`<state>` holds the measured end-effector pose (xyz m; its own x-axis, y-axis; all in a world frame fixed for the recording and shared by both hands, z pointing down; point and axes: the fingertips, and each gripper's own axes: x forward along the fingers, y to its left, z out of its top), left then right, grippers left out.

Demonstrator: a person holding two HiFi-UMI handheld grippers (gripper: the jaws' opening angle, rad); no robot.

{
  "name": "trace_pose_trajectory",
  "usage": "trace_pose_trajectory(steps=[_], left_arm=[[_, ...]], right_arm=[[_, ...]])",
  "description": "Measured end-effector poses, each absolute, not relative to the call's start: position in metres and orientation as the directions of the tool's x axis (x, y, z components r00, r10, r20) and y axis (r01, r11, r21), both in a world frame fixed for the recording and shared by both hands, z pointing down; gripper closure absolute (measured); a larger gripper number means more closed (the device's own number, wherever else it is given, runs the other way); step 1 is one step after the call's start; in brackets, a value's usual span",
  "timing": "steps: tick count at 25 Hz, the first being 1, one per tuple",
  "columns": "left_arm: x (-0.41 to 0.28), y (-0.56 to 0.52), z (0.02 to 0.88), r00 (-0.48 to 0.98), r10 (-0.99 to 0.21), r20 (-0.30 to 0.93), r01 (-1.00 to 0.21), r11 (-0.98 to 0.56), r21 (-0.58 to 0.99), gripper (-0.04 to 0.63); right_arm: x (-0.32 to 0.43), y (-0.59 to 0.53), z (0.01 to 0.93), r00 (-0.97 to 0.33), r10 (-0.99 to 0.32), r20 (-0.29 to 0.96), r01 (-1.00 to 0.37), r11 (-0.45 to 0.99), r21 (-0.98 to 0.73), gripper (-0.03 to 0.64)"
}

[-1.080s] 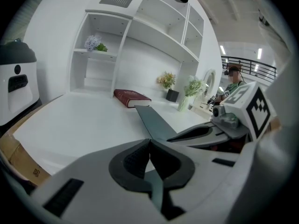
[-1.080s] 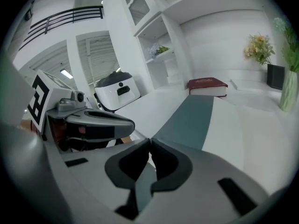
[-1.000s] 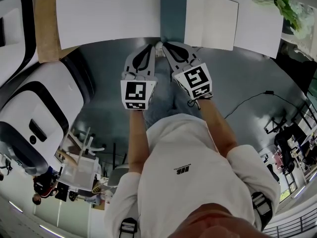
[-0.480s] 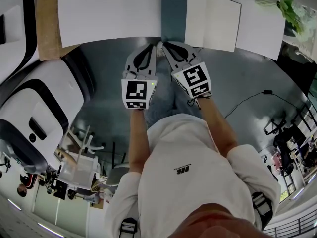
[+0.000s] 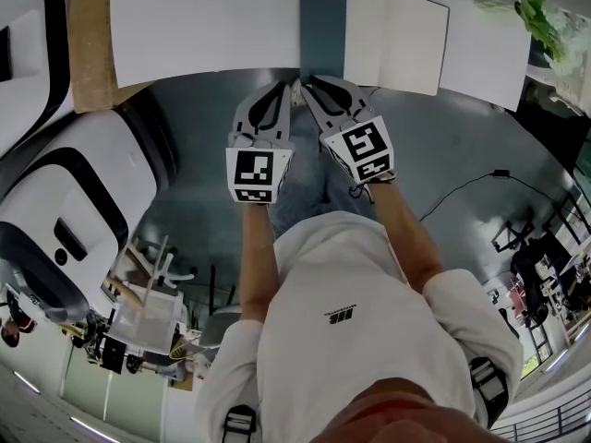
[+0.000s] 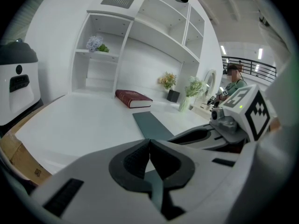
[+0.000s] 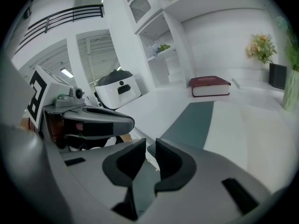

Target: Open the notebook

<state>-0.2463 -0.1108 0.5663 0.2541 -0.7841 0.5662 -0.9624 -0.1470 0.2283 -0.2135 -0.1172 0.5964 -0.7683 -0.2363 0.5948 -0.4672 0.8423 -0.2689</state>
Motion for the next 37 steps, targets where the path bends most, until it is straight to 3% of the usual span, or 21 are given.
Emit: trace_pose_trajectory(steps=[18, 37], left_arm=[[-0.236, -0.108, 0.524, 0.256, -0.816, 0.518, -0.964, -0.180, 0.194, 0.595], [-0.218, -0.115, 0.491, 0.283, -0.827, 0.485, -0.959, -0.234, 0.161, 0.595]], right_arm=[[-0.182, -0.137, 0.531, -0.748, -0.413, 0.520, -0.562, 0.811, -0.163, 0.591], [-0.160, -0.139, 0.498, -0.739, -0.469, 0.484, -0.585, 0.803, -0.115, 0.591]])
